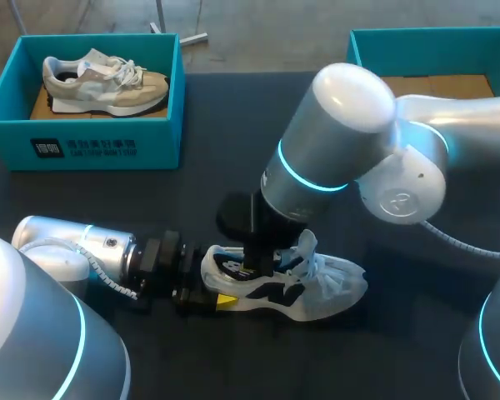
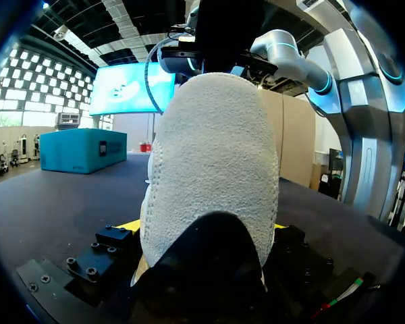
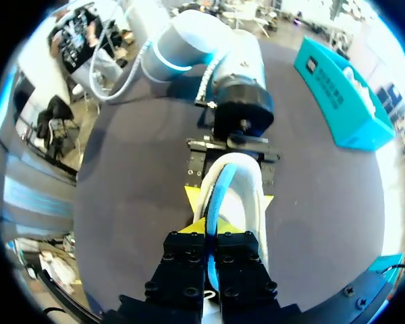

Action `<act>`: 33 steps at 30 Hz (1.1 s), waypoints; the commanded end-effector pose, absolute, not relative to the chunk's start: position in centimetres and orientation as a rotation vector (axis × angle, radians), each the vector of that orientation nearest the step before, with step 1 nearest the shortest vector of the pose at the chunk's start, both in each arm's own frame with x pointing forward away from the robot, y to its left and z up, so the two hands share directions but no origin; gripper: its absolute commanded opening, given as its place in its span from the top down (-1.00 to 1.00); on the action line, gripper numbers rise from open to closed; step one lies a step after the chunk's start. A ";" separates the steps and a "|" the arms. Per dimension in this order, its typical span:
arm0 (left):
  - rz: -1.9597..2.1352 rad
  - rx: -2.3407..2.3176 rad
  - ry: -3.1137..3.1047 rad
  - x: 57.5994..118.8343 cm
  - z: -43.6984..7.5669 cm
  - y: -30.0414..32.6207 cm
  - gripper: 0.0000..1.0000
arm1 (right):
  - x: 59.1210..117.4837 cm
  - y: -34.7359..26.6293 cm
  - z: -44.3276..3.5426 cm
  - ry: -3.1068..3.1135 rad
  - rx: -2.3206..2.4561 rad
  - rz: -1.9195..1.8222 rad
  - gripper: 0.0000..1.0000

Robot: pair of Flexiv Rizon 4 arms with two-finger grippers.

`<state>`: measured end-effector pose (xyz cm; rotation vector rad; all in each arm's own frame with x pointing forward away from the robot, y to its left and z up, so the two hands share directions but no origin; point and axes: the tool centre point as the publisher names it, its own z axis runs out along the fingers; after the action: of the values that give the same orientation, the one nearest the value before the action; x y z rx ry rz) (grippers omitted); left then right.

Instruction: Take the shoe out of the shoebox, open the shoe tongue, remove and reinsert the insole, then place the shoe into the shoebox

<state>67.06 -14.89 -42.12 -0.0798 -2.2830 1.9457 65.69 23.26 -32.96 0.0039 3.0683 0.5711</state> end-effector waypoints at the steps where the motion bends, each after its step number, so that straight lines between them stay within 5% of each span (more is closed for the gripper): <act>1: 1.944 -0.078 -2.286 67.2 -42.4 -15.0 1.00 | 65.6 23.2 -33.0 3.070 -0.042 0.602 1.00; 33: 1.944 -0.078 -2.286 67.2 -42.4 -15.0 1.00 | 65.3 24.1 -31.7 3.085 -0.316 0.573 1.00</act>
<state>67.10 -14.87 -42.13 -0.0789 -2.2834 1.9459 65.41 24.28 -31.70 -0.3030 3.0858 0.5598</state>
